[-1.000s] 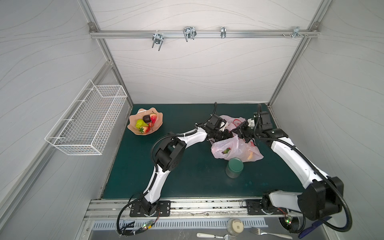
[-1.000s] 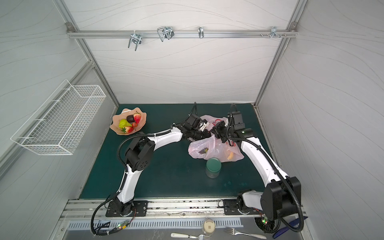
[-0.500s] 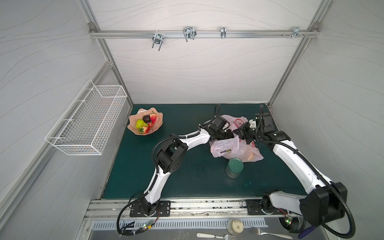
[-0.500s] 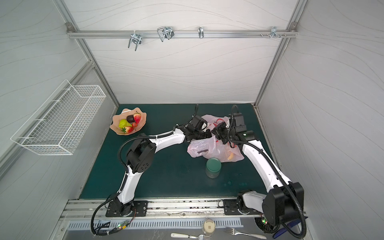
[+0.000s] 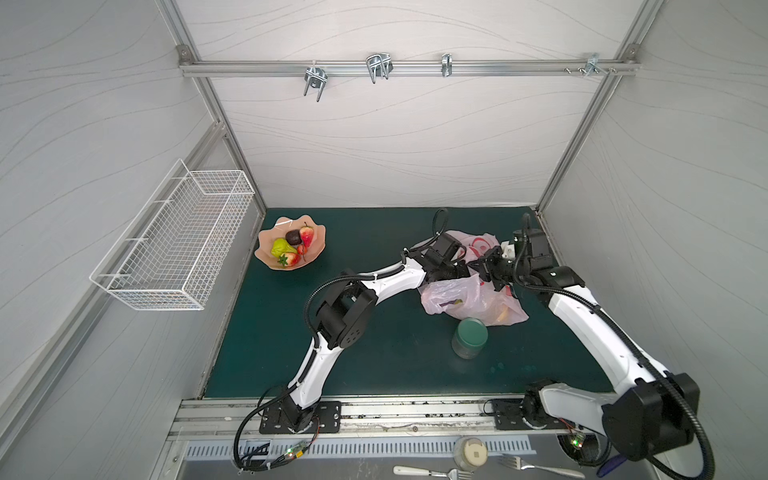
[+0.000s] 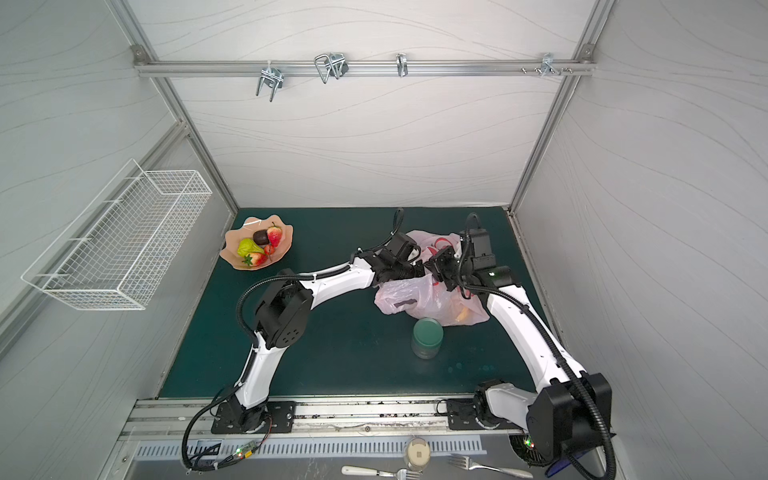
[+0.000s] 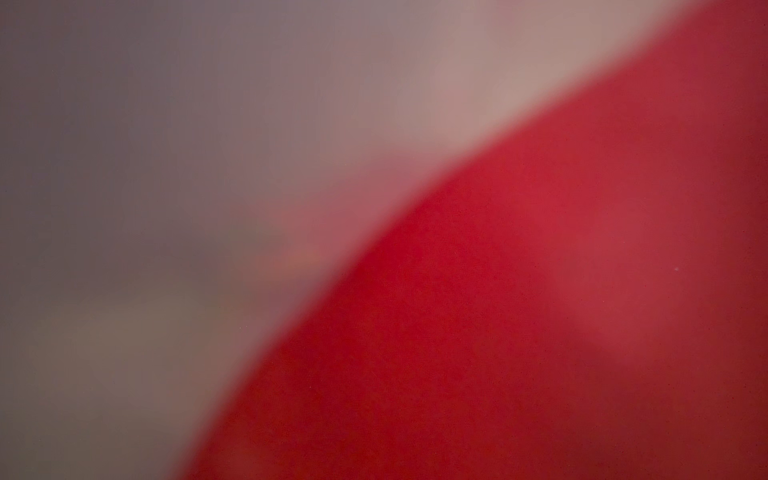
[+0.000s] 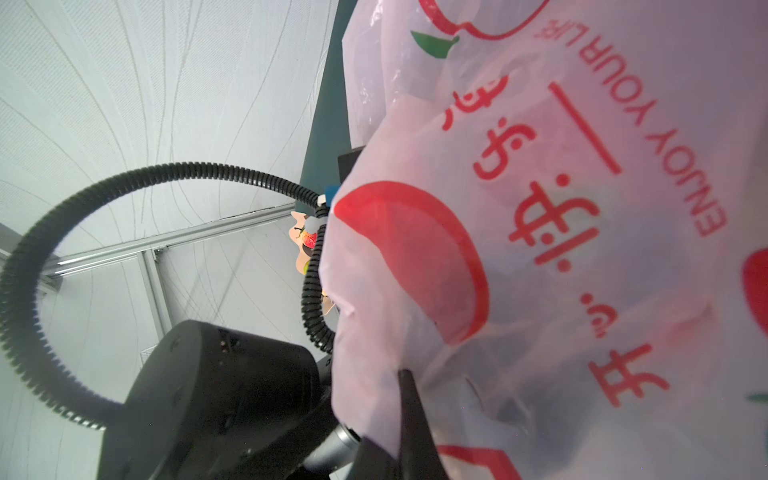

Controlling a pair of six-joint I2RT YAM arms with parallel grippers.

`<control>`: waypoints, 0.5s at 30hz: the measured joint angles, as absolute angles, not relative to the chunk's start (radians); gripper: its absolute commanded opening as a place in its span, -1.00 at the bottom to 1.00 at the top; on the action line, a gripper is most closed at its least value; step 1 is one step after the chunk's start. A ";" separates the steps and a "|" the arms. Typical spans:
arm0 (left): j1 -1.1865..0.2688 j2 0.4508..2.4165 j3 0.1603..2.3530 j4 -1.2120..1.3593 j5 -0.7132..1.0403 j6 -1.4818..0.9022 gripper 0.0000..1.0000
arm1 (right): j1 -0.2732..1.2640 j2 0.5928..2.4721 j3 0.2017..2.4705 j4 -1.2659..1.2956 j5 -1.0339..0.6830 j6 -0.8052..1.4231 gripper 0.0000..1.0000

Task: Place the fruits into the plastic bag
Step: 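Open the left gripper to release the dragon fruit inside the bag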

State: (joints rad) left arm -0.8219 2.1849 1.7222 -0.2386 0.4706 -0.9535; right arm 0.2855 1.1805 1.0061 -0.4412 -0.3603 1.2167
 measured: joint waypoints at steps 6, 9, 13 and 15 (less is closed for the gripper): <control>-0.828 2.185 1.728 -0.235 0.472 -0.958 0.99 | 0.278 1.169 1.004 -0.435 -0.361 1.224 -1.00; -0.828 2.185 1.736 -0.234 0.480 -0.962 0.99 | 0.274 1.164 1.004 -0.434 -0.362 1.225 -1.00; -0.828 2.185 1.743 -0.226 0.494 -0.966 0.99 | 0.267 1.162 1.004 -0.434 -0.367 1.226 -1.00; -0.827 2.185 1.745 -0.226 0.506 -0.970 0.99 | 0.262 1.161 1.004 -0.434 -0.369 1.226 -1.00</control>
